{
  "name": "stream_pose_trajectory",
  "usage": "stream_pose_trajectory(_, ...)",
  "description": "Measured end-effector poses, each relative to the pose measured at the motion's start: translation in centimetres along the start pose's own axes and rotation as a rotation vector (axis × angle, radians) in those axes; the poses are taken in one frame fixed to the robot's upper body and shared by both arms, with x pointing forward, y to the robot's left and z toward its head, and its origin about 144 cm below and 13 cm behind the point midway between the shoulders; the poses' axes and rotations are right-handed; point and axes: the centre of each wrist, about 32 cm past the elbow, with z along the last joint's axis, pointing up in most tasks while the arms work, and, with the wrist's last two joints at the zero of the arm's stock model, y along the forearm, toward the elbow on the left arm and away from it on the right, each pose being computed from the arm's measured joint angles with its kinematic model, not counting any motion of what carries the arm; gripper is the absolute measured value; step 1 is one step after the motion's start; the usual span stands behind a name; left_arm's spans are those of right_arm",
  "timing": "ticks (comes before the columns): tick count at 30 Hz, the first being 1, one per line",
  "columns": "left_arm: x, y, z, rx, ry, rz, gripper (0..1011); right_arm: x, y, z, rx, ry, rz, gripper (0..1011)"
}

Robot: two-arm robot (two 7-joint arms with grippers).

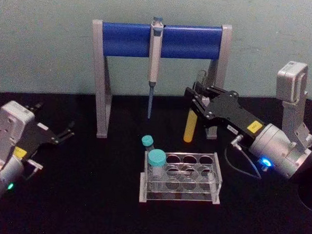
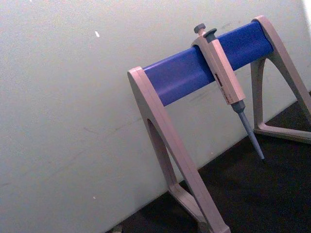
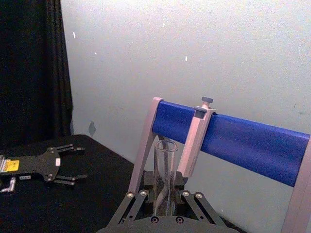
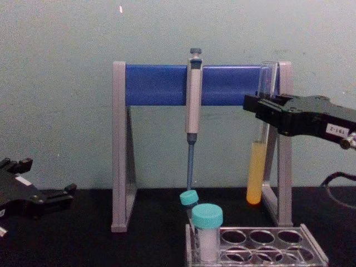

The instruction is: Pick up the test tube from the test tube rack, shake it, then place it back into the test tube rack.

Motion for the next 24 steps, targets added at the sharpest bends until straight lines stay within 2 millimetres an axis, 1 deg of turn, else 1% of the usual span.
stream_pose_trajectory(15,0.00,0.00,0.00,0.000,0.000,0.000,1001,-0.04,-0.08,0.14,0.004,0.002,0.007,234)
stream_pose_trajectory(24,0.00,0.00,0.00,0.000,0.000,0.000,1001,0.02,-0.67,-0.15,0.016,0.053,0.063,234)
